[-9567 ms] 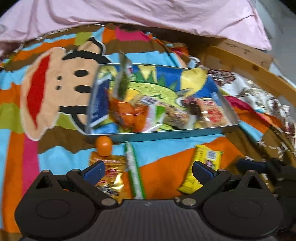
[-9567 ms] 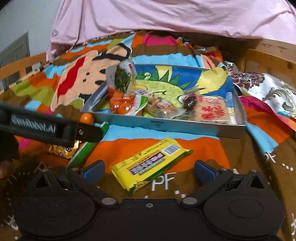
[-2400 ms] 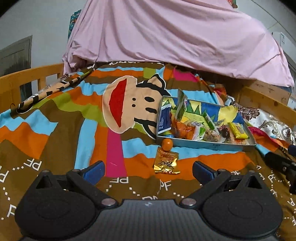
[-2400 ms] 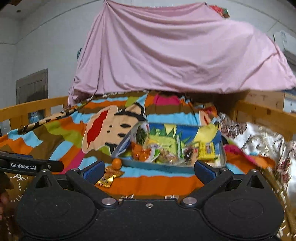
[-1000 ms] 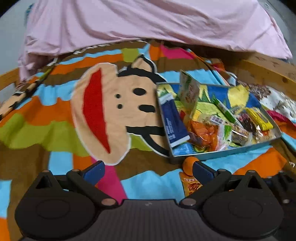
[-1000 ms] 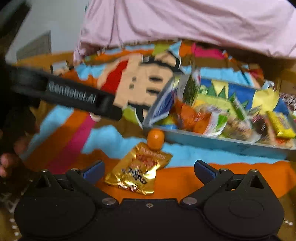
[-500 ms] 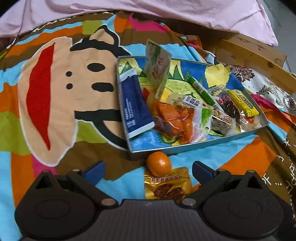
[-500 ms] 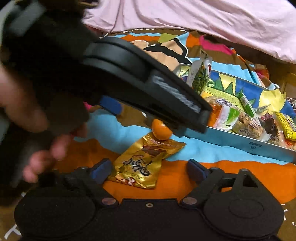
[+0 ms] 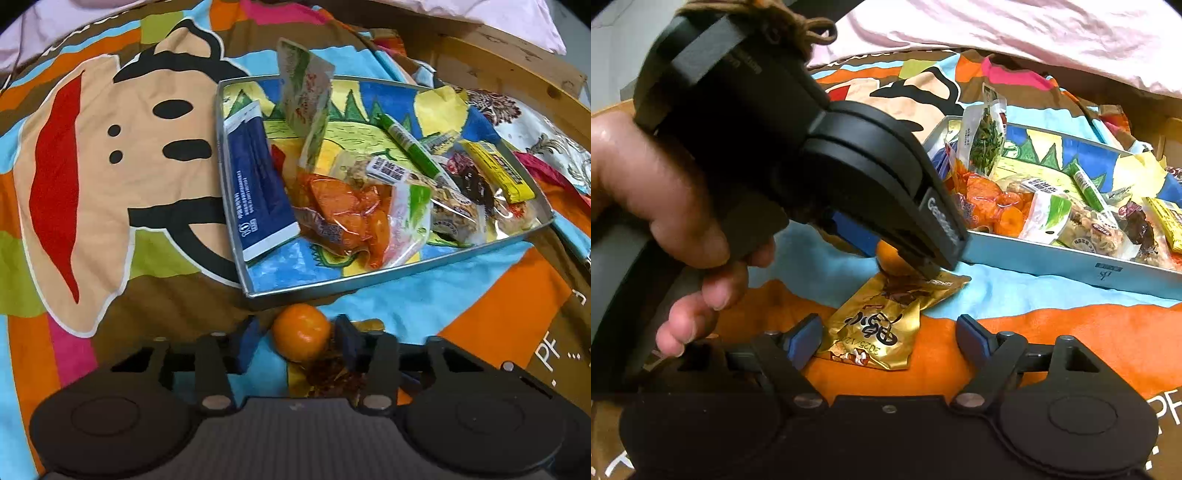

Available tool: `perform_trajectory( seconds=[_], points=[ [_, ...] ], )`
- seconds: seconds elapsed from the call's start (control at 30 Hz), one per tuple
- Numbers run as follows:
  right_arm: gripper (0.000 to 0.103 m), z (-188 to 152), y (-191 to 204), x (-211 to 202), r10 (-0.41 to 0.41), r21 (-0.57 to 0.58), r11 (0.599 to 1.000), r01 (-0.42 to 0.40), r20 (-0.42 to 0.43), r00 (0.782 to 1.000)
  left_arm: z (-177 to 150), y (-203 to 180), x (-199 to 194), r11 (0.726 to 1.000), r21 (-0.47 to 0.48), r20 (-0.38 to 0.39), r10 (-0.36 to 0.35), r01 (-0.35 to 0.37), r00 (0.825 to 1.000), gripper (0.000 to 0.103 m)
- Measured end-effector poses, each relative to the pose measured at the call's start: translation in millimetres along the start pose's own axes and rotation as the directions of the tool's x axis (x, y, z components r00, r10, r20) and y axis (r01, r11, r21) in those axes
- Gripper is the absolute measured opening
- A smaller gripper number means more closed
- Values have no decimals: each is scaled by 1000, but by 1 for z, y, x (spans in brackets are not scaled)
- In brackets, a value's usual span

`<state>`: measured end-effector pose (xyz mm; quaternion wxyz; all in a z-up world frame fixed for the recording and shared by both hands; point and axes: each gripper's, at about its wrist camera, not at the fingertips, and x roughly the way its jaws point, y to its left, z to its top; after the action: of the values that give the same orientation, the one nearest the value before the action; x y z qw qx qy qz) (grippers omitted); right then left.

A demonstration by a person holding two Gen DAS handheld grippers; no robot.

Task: Organize snacks
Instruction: 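Close the left tool on the mandarin orange while the right tool closes on the gold packet, then lift the mandarin and gold packet and carry them over the tray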

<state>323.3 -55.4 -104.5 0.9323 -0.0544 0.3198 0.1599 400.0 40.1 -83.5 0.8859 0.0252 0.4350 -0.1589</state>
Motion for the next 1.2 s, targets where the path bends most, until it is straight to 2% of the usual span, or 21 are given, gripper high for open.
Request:
perform_trajectory(
  seconds=[0.1,0.17,0.27,0.43,0.6,0.67,0.77,0.87,1.0,1.07,1.2],
  points=[
    [67,0,-5,-5,21,15,1000,-20,-21,1000,1,-2,0,1000,-14,-1,5,-5,1000,37],
    [55,0,-11,-10,29,25,999,-28,-38,999,-1,-4,-1,999,-44,2,17,-17,1000,37],
    [51,-3,-24,-23,55,58,997,-52,-63,996,-7,-7,-7,994,-105,5,17,-16,1000,37],
    [47,-13,-49,-54,67,80,995,-60,-93,993,-23,-13,-22,977,-211,-4,4,-5,1000,36],
    [47,-26,-70,-93,88,117,991,-72,-136,987,-55,-32,-38,971,-236,-35,-40,31,999,36],
    [47,-36,-73,-109,82,117,991,-65,-150,985,-69,-42,-47,977,-211,-11,-37,34,999,36],
    [47,-50,-75,-132,66,108,993,-48,-168,984,-87,-49,-61,970,-230,29,-80,84,996,36],
    [53,-57,-74,-146,54,97,995,-38,-173,984,-97,-53,-72,967,-233,39,-92,98,995,37],
    [69,-61,-71,-147,61,90,995,-47,-155,986,-102,-56,-76,971,-220,44,-85,92,995,37],
    [84,-63,-69,-144,72,93,994,-60,-129,989,-105,-55,-76,969,-225,56,-89,99,994,37],
    [86,-63,-60,-128,28,29,999,-25,-102,994,-114,-51,-72,960,-253,89,-101,121,991,38]
  ],
)
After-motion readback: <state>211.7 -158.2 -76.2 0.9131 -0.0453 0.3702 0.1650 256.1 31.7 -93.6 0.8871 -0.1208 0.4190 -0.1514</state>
